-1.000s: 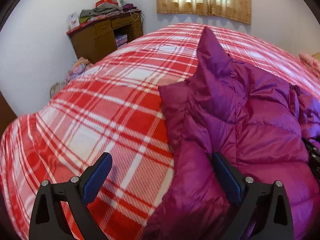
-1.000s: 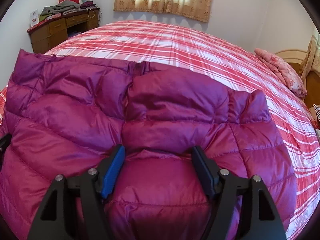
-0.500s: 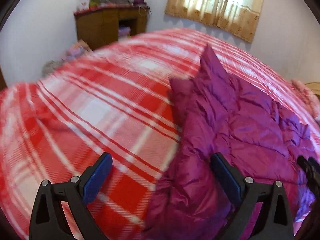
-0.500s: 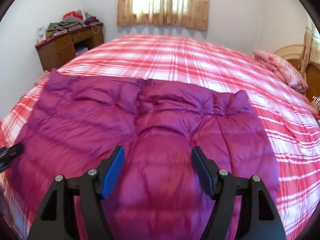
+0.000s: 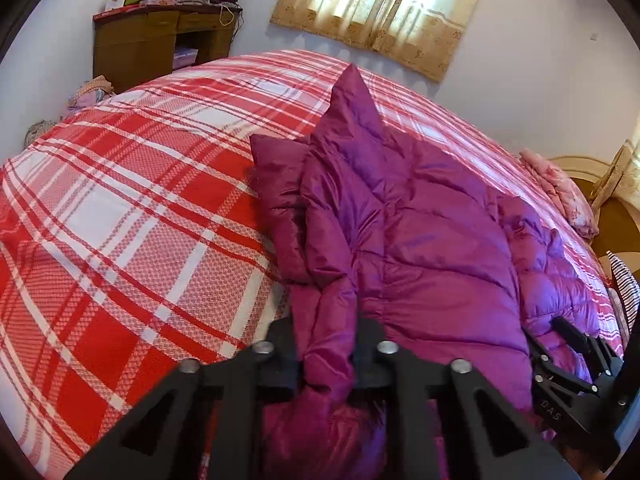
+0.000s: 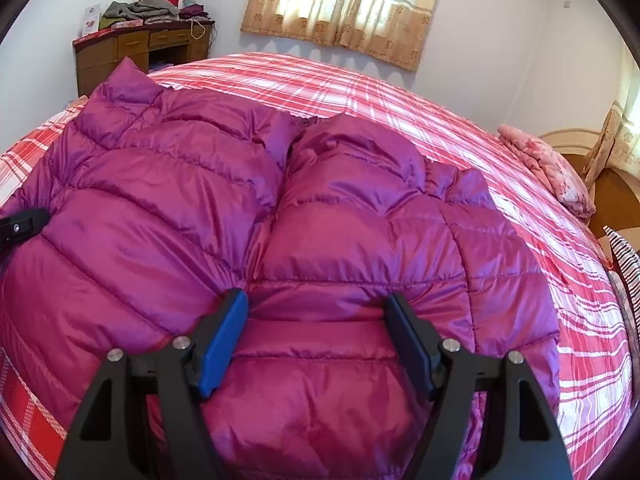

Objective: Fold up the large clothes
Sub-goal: 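Grasp the jacket end with the left gripper and lift it up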

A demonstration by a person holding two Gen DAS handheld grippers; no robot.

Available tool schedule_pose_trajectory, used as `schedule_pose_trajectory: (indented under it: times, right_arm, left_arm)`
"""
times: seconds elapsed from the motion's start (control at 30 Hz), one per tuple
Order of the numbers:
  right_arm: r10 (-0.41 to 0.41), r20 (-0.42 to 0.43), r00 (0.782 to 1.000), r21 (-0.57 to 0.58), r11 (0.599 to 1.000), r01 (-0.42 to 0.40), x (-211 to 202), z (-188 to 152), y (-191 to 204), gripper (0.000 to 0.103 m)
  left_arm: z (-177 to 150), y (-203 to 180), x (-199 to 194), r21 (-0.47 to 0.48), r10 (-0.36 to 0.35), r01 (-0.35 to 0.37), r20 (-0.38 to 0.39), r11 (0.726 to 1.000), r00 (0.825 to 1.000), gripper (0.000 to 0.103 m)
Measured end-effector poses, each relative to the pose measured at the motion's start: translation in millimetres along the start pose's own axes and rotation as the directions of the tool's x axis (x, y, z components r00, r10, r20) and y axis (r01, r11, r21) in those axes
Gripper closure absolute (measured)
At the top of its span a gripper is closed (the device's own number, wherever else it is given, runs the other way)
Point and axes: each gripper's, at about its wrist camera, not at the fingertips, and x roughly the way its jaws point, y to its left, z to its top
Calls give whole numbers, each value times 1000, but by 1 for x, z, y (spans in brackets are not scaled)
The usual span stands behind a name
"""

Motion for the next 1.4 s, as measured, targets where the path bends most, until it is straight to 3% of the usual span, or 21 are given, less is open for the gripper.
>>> schedule_pose_trajectory:
  times: [0.23,0.53,0.67,0.77,0.9,1.03,1.2,1.4]
  right_arm:
    - [4,4,1000,-1,1000,-4,-10,-5,11,28]
    - [80,23,997,-34,996,-79,-25,-7,53,28]
    - [154,24,988,-62,986,-153,-33,-3,71,28]
    - [277,29,960,-53,960,-275,-49,0,65,30]
    - [274,137,952,6,961,-277,-80,1,25,24]
    - [155,165,974,154,971,-181,-80,-1,-48,24]
    - [-14,95,995,315,949,-17,-58,-22,-122,24]
    - [-66,33,997,419,907,46,-53,-52,-182,24]
  left_arm:
    - [1,16,-25,-46,-56,57,25,997,998,93]
    - [5,50,-76,-55,-12,17,93,998,996,94]
    - [11,50,-107,-4,54,-55,160,999,986,94]
    - [19,32,-136,73,99,-119,232,990,968,94]
    - [32,-6,-158,162,81,-130,280,978,957,94]
    - [35,-63,-168,274,34,-124,311,954,950,94]
    - [23,-147,-154,441,-40,-100,297,892,954,94]
    - [-24,-227,-103,627,-80,-67,204,776,976,94]
